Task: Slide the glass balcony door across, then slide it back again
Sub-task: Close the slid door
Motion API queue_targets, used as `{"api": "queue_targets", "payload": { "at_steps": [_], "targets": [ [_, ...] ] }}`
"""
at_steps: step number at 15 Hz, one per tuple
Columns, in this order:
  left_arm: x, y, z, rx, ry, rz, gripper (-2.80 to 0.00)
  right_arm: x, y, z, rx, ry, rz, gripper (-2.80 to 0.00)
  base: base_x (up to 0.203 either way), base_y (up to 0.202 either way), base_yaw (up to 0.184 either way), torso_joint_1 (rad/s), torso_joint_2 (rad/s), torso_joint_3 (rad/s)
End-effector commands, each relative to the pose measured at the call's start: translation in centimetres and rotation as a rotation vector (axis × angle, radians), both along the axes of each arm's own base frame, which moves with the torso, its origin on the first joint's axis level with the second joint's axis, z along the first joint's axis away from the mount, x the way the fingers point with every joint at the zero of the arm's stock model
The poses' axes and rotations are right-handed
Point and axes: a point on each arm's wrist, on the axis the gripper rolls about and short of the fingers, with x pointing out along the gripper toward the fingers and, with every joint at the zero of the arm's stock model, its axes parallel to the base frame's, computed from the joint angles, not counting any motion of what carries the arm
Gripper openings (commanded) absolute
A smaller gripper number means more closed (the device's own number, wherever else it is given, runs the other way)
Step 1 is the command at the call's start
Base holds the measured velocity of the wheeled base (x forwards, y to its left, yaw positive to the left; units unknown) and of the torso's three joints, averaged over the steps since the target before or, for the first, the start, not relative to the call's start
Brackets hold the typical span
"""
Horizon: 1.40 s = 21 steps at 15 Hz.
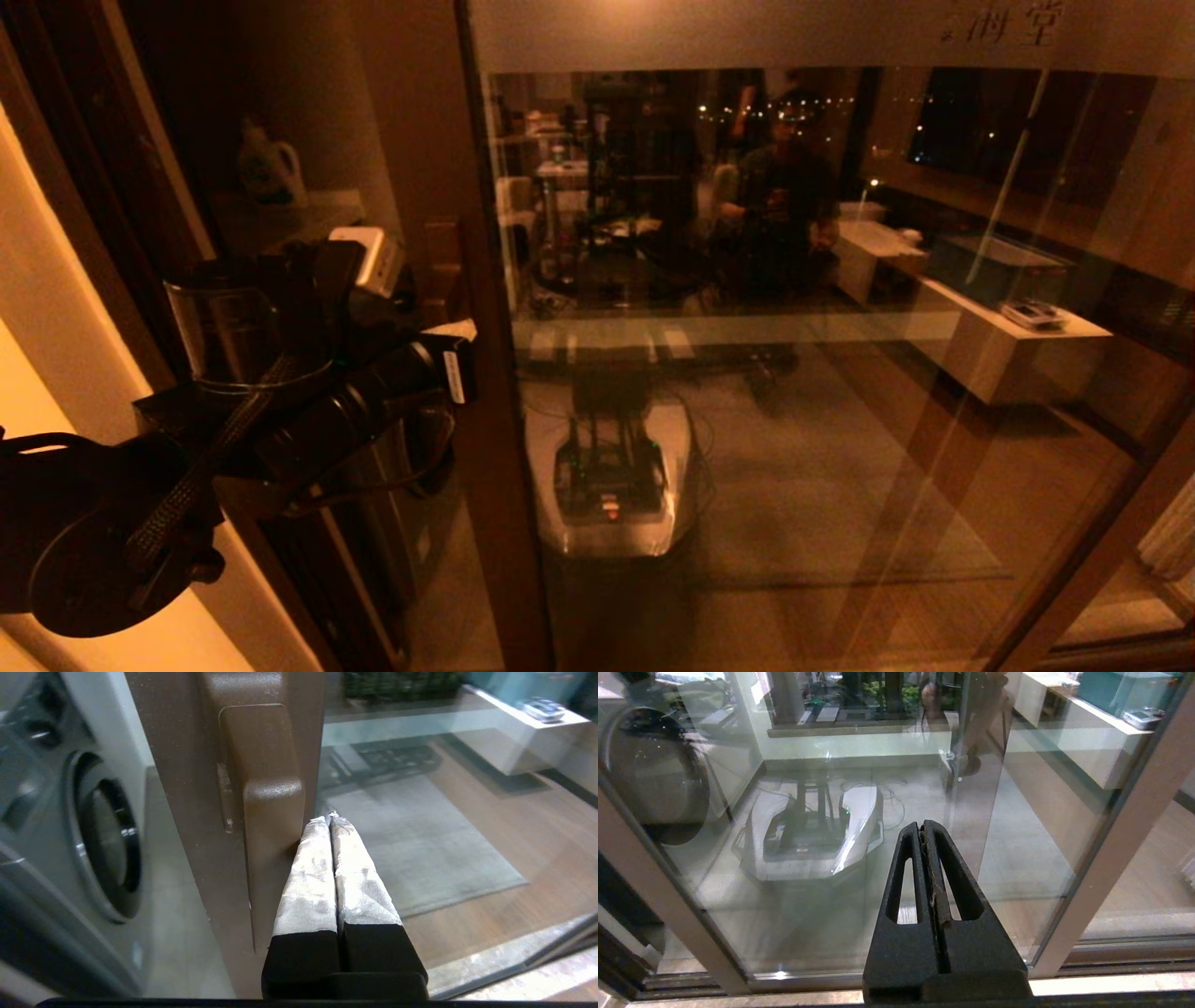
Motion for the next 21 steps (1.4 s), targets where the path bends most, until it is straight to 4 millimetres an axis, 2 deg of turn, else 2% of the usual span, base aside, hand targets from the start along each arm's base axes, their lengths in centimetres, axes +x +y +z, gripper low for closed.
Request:
{"api": "queue_targets", "payload": {
  "at_steps": [1,8,21],
  "targets": [
    [0.0,0.5,0.4,-0.009,-0.017,0.019,-2.8,0.0,0.0,0.0,0.0,0.002,0.001,-2.8,0.0,0.0,0.0,0.0,0.0,0.0],
    [0.3,1.5,0.5,-0.009,-0.018,0.052,-2.8,0.0,0.0,0.0,0.0,0.002,0.002,-2.8,0.0,0.0,0.0,0.0,0.0,0.0],
    [0.8,5.9,1.4,-0.022,-0.043,0.125,-2.8,0.0,0.0,0.0,0.0,0.002,0.002,-2.8,0.0,0.0,0.0,0.0,0.0,0.0]
  ]
}}
